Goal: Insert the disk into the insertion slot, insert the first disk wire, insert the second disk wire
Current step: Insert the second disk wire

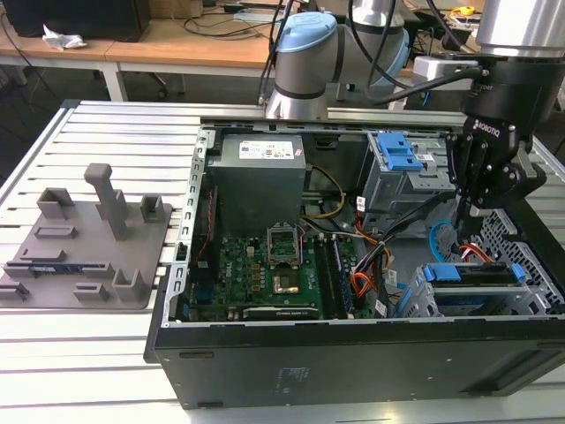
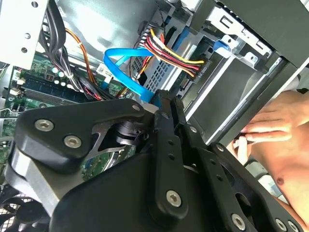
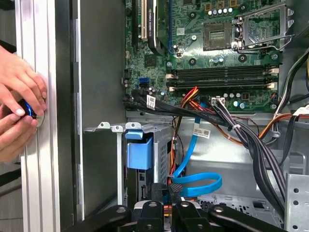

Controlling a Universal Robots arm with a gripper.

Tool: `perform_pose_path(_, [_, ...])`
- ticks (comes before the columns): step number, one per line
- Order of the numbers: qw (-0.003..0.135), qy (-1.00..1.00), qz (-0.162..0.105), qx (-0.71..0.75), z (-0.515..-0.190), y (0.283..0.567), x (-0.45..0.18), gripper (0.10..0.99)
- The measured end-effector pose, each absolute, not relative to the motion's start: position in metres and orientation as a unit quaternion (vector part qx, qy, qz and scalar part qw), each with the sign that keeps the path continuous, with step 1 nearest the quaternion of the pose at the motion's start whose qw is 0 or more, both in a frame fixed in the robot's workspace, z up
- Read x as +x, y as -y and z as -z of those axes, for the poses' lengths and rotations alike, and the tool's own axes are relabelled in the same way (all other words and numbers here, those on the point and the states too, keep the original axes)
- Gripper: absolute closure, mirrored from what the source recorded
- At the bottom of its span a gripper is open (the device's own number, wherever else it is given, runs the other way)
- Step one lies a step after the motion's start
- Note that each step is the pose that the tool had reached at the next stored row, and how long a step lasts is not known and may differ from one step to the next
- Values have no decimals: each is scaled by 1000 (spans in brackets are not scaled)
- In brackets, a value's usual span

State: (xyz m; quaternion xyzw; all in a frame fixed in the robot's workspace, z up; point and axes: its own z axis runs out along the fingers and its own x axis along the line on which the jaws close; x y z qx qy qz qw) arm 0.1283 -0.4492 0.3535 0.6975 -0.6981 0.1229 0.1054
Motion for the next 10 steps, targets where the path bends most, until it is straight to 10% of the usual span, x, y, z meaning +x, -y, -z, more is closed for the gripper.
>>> perform_pose_path(10, [86,704,-102,697,-353,459,139,925])
